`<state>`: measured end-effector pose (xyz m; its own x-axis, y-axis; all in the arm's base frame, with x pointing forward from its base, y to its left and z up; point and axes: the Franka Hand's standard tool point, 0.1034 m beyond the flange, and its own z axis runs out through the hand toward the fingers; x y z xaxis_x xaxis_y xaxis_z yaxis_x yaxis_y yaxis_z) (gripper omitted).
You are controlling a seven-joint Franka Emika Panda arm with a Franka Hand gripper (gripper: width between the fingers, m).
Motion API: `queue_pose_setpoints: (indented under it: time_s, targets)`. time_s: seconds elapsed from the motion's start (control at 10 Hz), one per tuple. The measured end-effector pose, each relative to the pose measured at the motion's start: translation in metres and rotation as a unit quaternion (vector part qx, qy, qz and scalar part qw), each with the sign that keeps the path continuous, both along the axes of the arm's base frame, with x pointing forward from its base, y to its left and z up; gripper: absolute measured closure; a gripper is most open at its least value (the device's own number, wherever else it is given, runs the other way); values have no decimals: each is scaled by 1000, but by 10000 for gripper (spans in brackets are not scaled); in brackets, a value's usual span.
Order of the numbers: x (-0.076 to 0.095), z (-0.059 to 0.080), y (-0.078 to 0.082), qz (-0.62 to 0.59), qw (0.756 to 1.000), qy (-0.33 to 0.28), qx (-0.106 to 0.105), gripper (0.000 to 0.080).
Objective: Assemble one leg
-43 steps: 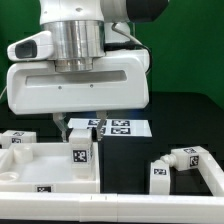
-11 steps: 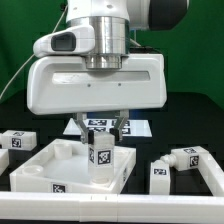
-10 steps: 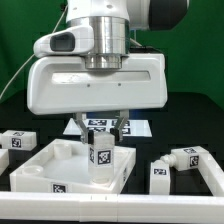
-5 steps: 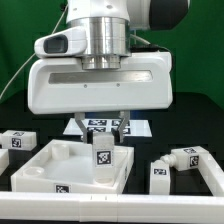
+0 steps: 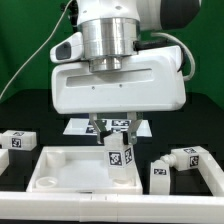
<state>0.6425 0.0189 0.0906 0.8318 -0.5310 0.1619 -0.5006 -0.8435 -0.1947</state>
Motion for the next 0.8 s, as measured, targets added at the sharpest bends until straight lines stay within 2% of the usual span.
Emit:
queue_pose_setpoints:
  time_s: [0.2,0.3,0.6,0.7,0.8]
  targets:
    - [-2,-2,16,-147,988,18,35,517]
    - [-1,-2,26,-196,979,22,46,517]
    - [-2,-2,35,-282,956,29,75,517]
    - [-2,-3,35,-267,961,28,72,334]
    - [-2,-3,35,-247,966,27,67,216]
